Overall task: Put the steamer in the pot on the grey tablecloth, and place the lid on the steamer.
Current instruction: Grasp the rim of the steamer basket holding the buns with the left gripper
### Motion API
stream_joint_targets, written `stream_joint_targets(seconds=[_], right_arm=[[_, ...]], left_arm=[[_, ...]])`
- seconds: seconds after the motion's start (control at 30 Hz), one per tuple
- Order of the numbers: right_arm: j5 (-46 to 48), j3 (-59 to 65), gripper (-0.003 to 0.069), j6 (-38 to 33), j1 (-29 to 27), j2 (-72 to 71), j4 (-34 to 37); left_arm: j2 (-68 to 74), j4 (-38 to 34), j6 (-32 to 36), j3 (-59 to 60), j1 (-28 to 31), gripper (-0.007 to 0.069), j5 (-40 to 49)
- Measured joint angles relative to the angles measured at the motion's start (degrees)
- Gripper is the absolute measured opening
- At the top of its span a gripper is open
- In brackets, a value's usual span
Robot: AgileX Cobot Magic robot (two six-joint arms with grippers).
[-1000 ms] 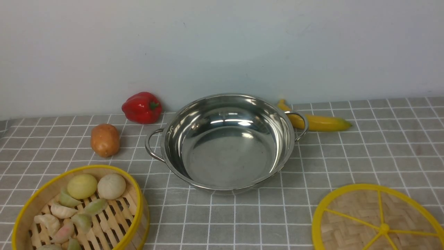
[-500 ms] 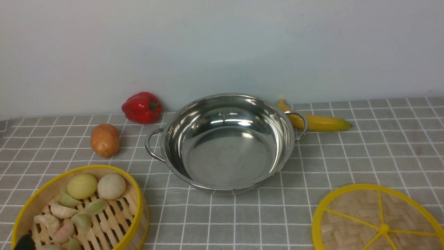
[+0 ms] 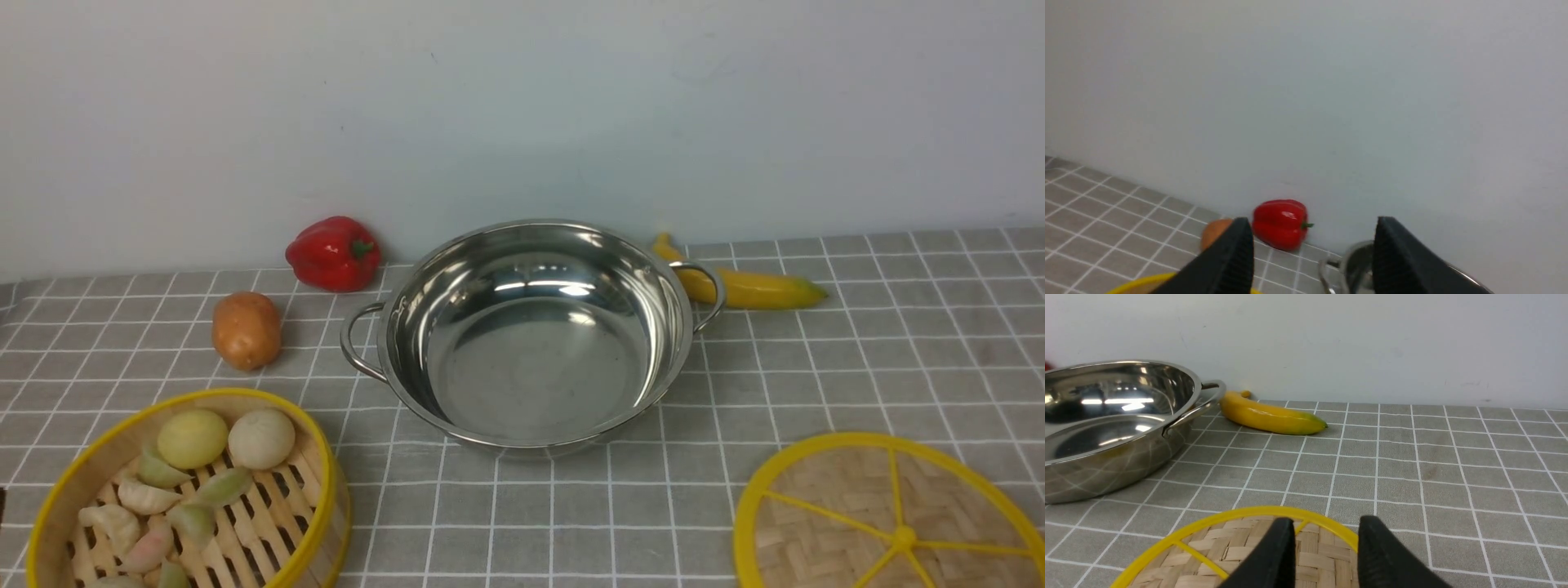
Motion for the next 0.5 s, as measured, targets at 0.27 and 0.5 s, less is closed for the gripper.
stream_joint_targets(seconds=[0.27, 0.5], right_arm=[[0.00, 0.00, 0.0243, 0.00, 0.00, 0.00, 0.00], [0.00, 0.00, 0.0243, -0.05, 0.00, 0.00, 0.00]], left_arm=[[14.44, 5.61, 12.04, -21.86, 0.00, 0.0377, 34.50], [35.00, 10.46, 30.87, -32.77, -0.05, 0.0377, 51.89]])
